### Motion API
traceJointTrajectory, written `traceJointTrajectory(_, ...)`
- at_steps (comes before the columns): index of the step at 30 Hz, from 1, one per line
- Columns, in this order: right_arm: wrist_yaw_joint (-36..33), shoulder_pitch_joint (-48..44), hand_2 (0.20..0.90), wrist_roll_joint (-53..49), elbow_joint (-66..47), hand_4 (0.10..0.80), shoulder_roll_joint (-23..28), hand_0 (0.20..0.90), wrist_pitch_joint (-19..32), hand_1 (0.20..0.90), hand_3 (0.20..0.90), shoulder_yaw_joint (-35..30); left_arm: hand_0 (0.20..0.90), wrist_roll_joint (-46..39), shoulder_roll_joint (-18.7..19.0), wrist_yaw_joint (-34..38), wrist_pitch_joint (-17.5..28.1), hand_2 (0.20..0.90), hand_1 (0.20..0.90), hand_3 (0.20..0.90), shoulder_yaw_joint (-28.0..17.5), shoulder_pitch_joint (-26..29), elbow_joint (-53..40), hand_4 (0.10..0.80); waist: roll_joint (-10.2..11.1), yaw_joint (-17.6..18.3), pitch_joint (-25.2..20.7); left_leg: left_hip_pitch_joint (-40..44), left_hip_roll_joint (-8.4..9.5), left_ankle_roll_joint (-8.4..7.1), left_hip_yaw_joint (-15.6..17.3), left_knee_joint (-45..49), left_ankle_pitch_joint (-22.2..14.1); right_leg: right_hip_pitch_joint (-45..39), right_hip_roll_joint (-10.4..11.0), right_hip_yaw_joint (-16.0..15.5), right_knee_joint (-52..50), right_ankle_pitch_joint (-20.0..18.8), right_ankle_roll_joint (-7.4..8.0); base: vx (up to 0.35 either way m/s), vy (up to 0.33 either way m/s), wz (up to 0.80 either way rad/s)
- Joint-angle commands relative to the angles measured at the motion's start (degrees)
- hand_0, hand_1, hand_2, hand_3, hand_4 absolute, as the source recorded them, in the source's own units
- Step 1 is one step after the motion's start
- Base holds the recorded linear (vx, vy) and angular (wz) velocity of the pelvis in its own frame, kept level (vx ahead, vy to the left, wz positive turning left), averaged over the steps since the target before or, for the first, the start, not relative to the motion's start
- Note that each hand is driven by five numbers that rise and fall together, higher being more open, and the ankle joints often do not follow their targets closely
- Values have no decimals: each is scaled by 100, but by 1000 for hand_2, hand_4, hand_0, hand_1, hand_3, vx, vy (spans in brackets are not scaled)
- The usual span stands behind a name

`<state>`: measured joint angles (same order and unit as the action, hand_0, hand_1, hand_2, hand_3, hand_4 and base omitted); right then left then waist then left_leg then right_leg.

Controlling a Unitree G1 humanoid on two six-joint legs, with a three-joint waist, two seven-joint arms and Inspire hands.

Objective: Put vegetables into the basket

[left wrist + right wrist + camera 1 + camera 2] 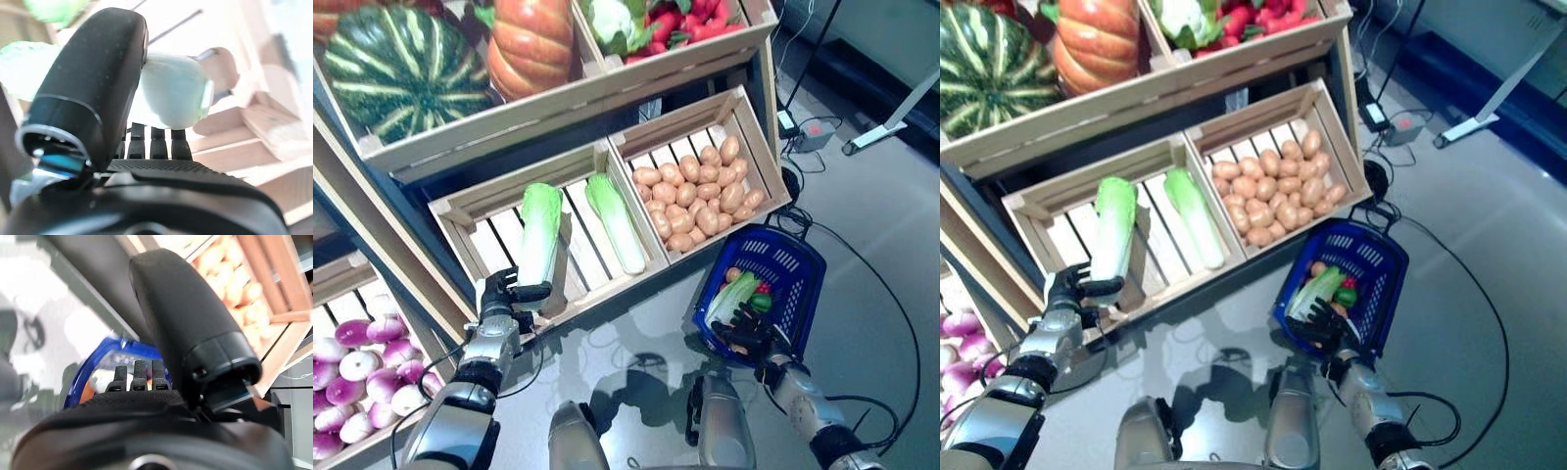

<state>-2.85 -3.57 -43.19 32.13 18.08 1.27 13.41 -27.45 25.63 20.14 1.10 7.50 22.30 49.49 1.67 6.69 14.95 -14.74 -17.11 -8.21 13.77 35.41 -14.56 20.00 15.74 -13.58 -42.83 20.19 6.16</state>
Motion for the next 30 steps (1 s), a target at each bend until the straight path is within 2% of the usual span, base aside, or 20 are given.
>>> traceJointTrajectory(1,336,47,900,326,-513,800,-167,900,679,900,900,-225,300,133,-96,370,1265,300,300,300,-30,-120,-702,400,-96,-146,-714,609,222,288,99,-1403,755,-966,192,-170,1815,-1057,146,89,-62,-6)
traceJointTrajectory(5,32,62,900,575,-737,800,-173,900,789,900,900,-234,300,523,-358,420,1552,300,300,300,27,-512,-1356,400,-83,-229,-895,1270,485,225,158,-2452,1134,-1778,-118,-360,3128,-1473,228,82,-54,1)
traceJointTrajectory(7,-76,10,900,319,-968,800,-221,900,989,900,900,-269,300,781,-426,393,1647,300,300,300,154,-677,-1808,400,-111,-259,-947,1478,577,206,99,-2846,1311,-2024,-257,-305,3550,-1655,240,45,-30,9)
traceJointTrajectory(9,30,0,900,135,-1330,800,-338,900,816,900,900,-269,300,911,-429,360,1522,300,300,300,260,-822,-2457,400,-133,-313,-1040,1643,685,209,43,-3232,1444,-2206,-345,-286,3949,-1871,266,35,-34,11)
traceJointTrajectory(13,705,-138,900,-590,-1670,800,-505,900,527,900,900,-265,300,1214,-404,252,1418,300,300,300,419,-885,-3220,400,-142,-434,-1154,1932,754,217,46,-3794,1573,-2486,-451,-400,4416,-2073,292,18,-35,3)
traceJointTrajectory(17,1111,-609,900,-819,-1911,800,-376,900,730,900,900,-173,300,1644,-414,181,1423,300,300,300,752,-707,-3457,400,-100,-552,-1259,2043,803,202,-15,-4041,1590,-2632,-536,-489,4782,-2255,309,1,-51,2)
traceJointTrajectory(25,1031,-1530,900,-829,-1828,800,-92,900,456,900,900,-151,300,2074,-344,-197,1318,300,300,300,1260,-482,-3536,400,-19,-665,-1375,2134,880,267,-4,-4041,1450,-2685,-579,-455,4783,-2232,276,9,-9,-2)
traceJointTrajectory(30,1102,-1916,900,-1252,-1488,800,-4,900,274,900,900,-169,300,2308,-327,-241,1400,300,300,300,1578,-297,-3469,400,25,-711,-1394,2160,898,282,-28,-4041,1392,-2713,-601,-433,4783,-2213,277,0,0,0)
